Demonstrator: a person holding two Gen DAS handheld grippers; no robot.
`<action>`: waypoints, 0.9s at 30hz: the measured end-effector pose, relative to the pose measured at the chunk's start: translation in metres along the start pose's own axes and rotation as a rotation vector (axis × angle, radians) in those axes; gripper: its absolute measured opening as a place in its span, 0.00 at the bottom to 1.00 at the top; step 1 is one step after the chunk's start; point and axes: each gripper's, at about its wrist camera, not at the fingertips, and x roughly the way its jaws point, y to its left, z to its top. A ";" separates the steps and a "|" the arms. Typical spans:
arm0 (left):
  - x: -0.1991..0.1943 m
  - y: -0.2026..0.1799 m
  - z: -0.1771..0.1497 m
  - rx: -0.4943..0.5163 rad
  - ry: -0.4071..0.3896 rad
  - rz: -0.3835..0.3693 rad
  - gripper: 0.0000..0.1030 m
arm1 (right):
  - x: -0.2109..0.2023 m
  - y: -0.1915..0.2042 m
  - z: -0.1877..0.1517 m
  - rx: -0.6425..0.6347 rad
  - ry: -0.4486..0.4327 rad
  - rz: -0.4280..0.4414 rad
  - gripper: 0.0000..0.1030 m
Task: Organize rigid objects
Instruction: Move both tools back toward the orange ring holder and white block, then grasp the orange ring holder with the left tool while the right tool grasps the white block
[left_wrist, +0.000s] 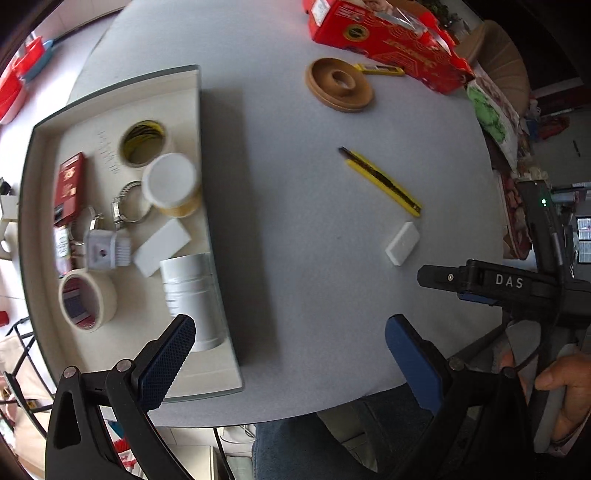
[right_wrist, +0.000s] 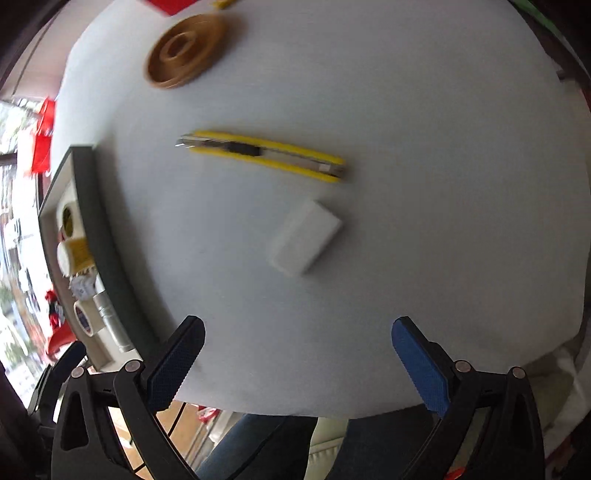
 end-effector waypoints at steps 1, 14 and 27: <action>0.006 -0.010 0.004 0.020 0.015 -0.005 1.00 | 0.002 -0.015 0.000 0.032 0.008 0.000 0.99; 0.071 -0.097 0.086 0.040 0.042 0.016 1.00 | 0.009 -0.089 -0.003 0.086 0.048 0.004 0.99; 0.115 -0.104 0.116 -0.062 0.018 0.214 1.00 | -0.004 -0.069 -0.006 -0.031 0.007 -0.016 0.99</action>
